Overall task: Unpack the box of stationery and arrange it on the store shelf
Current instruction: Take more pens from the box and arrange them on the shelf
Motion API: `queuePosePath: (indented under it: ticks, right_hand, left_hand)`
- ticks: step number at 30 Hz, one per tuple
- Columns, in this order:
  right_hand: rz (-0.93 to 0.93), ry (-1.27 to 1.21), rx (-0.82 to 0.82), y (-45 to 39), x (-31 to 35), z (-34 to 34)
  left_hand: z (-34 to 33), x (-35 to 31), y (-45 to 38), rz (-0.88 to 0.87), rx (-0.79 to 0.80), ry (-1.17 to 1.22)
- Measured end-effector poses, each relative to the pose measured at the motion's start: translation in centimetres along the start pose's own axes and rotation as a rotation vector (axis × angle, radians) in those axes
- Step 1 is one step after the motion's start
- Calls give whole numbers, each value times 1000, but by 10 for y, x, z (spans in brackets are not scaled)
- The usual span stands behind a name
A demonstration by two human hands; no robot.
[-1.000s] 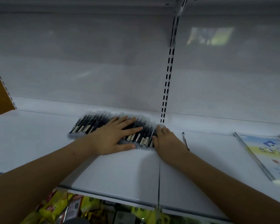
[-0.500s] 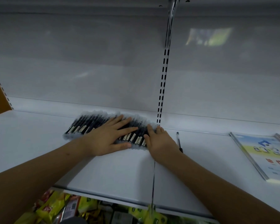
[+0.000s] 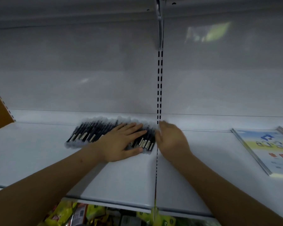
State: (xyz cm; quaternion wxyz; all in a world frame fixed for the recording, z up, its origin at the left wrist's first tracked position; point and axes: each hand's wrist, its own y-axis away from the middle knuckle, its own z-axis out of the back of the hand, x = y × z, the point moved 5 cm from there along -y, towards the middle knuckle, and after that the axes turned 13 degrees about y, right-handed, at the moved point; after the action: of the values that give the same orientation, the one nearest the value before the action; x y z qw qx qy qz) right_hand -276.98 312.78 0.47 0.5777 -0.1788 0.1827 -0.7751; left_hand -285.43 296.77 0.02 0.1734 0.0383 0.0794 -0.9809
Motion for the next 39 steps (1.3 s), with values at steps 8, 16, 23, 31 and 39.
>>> queuePosePath:
  ticks: [8,16,23,31,39]
  right_hand:
    - [-242,110,444,23,-71,18]
    - [-417,-564,136,35,-116,66]
    - [-218,-275,-21,66,-143,83]
    - [141,-76,380,79,-100,26]
    - [226,-18,368,47,-56,5]
  left_hand:
    - [5,-22,0,-1,-170,40]
    - [-32,-106,-31,-79,-216,469]
    - [-47,-110,-38,-14,-164,448]
    - [-20,-58,-39,92,-182,101]
    - [-28,-47,-44,148,-170,55]
